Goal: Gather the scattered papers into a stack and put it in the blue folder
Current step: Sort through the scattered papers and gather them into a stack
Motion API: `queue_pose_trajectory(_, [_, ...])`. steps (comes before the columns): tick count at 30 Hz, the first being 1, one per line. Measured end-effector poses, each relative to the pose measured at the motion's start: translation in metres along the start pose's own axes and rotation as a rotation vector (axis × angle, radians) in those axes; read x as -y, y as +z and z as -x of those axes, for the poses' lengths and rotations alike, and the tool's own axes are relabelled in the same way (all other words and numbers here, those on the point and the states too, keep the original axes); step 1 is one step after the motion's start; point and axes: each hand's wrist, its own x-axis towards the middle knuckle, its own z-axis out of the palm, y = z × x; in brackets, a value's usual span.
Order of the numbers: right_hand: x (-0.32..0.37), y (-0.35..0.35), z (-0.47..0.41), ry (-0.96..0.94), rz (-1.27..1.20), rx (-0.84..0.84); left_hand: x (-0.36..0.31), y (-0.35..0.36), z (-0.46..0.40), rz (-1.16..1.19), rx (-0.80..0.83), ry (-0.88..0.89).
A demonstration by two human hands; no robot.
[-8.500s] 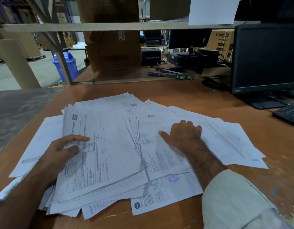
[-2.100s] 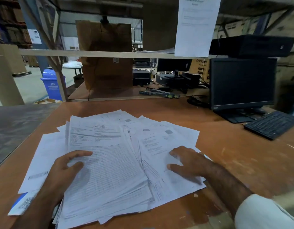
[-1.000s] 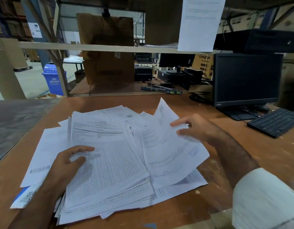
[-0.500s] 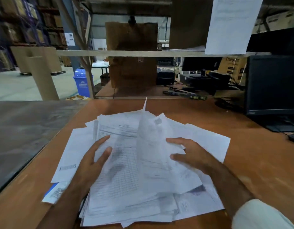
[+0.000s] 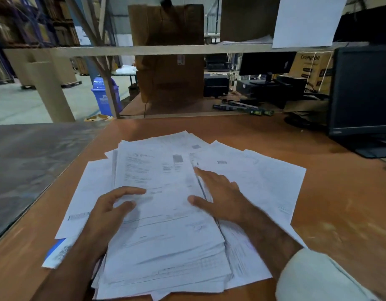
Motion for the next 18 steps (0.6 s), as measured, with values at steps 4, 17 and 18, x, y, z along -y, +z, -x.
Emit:
queue_pose_trajectory(4, [-0.031,-0.009,0.012,0.208,0.223,0.088,-0.001,0.000,0.000,0.035,-0.023,-0.021])
queue_pose_trajectory(17, [-0.075,-0.067,0.067,0.685,0.495,-0.006,-0.008,-0.009,0.000,0.073,-0.046,-0.012])
queue_pose_trajectory(18, [-0.074,-0.072,0.071,0.693,0.501,0.015,-0.008,-0.008,0.001,0.076,-0.042,-0.008])
